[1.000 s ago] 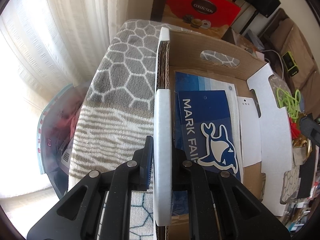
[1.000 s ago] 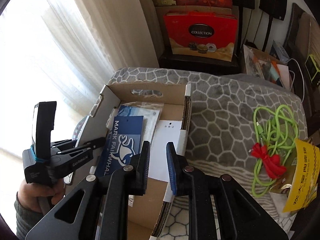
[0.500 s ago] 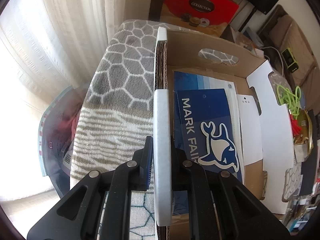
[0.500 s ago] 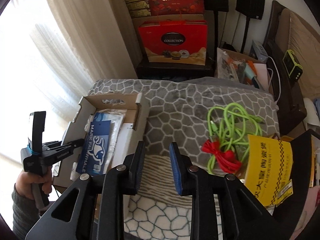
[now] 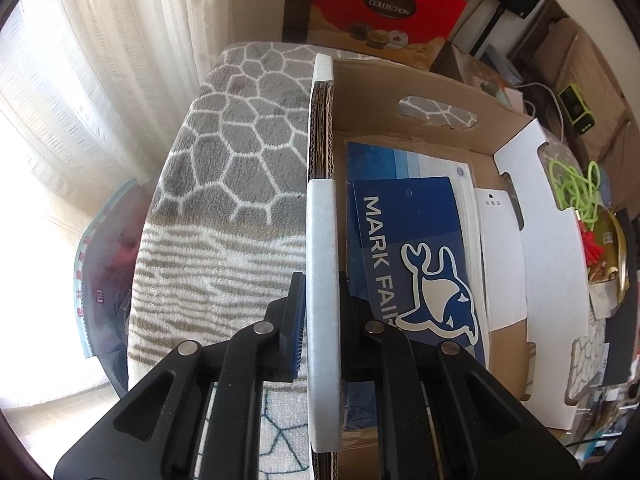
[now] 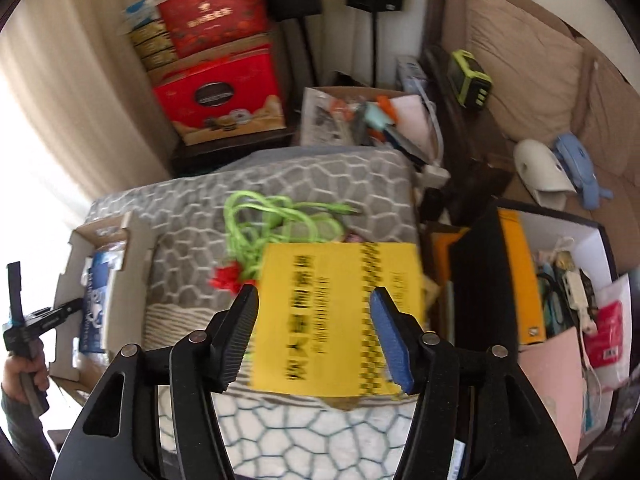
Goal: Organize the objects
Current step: 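Reach the right tool to the yellow booklet and grasp it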
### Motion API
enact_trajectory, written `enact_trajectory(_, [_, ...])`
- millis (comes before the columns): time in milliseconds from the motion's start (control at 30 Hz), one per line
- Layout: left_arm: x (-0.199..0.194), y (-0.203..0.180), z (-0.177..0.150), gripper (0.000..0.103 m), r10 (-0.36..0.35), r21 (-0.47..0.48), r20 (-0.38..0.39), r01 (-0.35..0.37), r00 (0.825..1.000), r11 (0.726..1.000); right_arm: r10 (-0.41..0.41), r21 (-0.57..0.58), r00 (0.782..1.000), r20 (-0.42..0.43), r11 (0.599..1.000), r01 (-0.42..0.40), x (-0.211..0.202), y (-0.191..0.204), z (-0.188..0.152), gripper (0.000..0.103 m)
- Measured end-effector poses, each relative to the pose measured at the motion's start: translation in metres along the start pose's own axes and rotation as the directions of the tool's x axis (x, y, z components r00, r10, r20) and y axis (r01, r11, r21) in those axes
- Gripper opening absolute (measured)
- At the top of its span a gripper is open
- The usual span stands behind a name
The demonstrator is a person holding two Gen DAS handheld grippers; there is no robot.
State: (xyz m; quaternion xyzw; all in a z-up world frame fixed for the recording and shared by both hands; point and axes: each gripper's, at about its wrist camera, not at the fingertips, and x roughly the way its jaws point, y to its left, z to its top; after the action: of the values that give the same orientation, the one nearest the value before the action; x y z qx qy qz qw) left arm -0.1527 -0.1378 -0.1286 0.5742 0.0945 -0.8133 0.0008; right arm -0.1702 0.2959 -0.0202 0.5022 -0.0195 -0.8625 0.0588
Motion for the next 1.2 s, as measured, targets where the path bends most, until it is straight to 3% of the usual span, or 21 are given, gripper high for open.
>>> enact_trajectory(167, [0.001, -0.006, 0.001, 0.012, 0.001, 0.008, 0.0, -0.001, 1.0, 1.0, -0.015, 0.072, 1.0, -0.028, 0.997, 0.017, 0.014, -0.034, -0.007, 0.063])
enact_trajectory(467, [0.003, -0.004, 0.003, 0.012, -0.019, 0.005, -0.008, 0.019, 1.0, 1.0, 0.12, 0.142, 0.992, -0.046, 0.983, -0.112, 0.026, -0.062, -0.02, 0.066])
enact_trajectory(667, [0.003, -0.002, 0.004, 0.012, -0.024, 0.003, -0.007, 0.024, 1.0, 1.0, 0.148, 0.147, 0.989, -0.027, 0.979, -0.142, 0.032, -0.062, -0.015, 0.066])
enact_trajectory(900, [0.003, -0.002, 0.003, 0.012, -0.022, 0.005, -0.006, 0.022, 1.0, 1.0, 0.094, 0.102, 0.991, -0.095, 0.991, -0.085, 0.051, -0.047, -0.019, 0.066])
enact_trajectory(1000, [0.003, -0.002, 0.003, 0.012, -0.021, 0.005, -0.006, 0.021, 1.0, 1.0, 0.05, 0.064, 0.994, -0.102, 0.997, -0.044, 0.053, -0.04, -0.023, 0.053])
enact_trajectory(1067, [0.003, -0.001, 0.003, 0.012, -0.019, 0.006, -0.006, 0.019, 1.0, 1.0, 0.011, 0.043, 0.995, -0.097, 0.999, -0.007, 0.051, -0.036, -0.025, 0.028])
enact_trajectory(1133, [0.003, -0.001, 0.003, 0.012, -0.021, 0.004, -0.006, 0.021, 1.0, 1.0, 0.007, 0.047, 0.995, -0.095, 0.999, -0.003, 0.049, -0.036, -0.025, 0.015])
enact_trajectory(1200, [0.003, -0.002, 0.003, 0.012, -0.021, 0.006, -0.006, 0.021, 1.0, 1.0, 0.009, 0.05, 0.997, -0.079, 0.999, -0.005, 0.045, -0.037, -0.024, 0.01])
